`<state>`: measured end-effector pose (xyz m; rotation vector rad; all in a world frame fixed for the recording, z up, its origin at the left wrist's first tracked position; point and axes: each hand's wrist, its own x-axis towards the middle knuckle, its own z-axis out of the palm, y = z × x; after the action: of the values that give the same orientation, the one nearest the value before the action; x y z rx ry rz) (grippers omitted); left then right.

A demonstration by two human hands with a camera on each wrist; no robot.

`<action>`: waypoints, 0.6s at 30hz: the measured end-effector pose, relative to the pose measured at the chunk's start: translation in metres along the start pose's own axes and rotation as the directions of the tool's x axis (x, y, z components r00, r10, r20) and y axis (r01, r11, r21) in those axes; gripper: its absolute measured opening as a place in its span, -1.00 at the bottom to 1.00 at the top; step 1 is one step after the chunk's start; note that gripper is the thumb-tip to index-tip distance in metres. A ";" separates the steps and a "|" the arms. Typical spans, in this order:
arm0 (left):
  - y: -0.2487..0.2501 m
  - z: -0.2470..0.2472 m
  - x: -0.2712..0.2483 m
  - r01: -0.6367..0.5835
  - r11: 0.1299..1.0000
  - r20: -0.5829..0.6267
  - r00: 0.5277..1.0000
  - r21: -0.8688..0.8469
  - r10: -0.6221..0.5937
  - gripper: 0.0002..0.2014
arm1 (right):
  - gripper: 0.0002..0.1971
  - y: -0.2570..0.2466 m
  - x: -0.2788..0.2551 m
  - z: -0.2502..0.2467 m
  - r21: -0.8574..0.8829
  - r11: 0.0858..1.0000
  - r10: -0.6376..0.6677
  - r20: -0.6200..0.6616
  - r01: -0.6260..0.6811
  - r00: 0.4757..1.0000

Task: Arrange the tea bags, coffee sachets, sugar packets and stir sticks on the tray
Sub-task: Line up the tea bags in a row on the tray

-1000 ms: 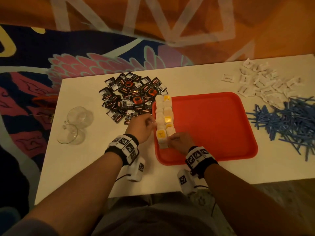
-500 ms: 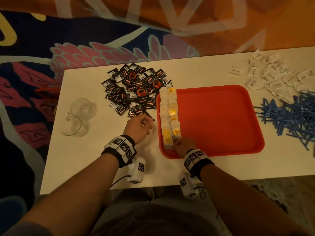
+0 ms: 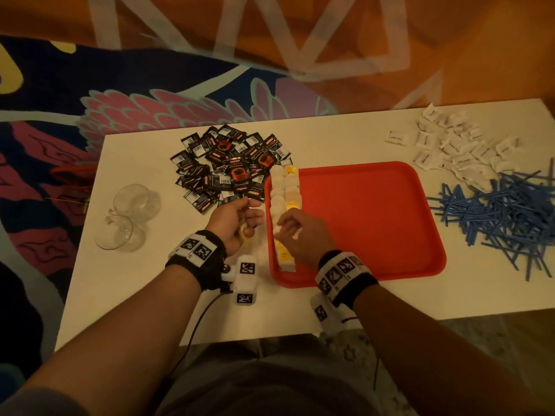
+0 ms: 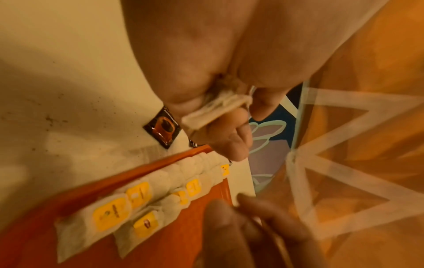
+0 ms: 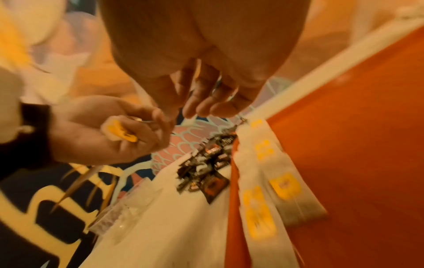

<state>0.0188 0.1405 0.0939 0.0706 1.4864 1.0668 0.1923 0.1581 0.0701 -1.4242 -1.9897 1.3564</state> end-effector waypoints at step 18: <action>0.011 -0.001 -0.020 -0.327 0.925 -0.099 0.932 0.193 0.350 -0.85 | -0.87 -0.042 0.018 -0.013 0.193 0.979 0.085 -0.072 -0.070 0.994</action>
<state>0.0174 0.1346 0.1156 0.4003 1.7270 1.2332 0.1715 0.1788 0.1071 -1.4557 -1.7198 1.4559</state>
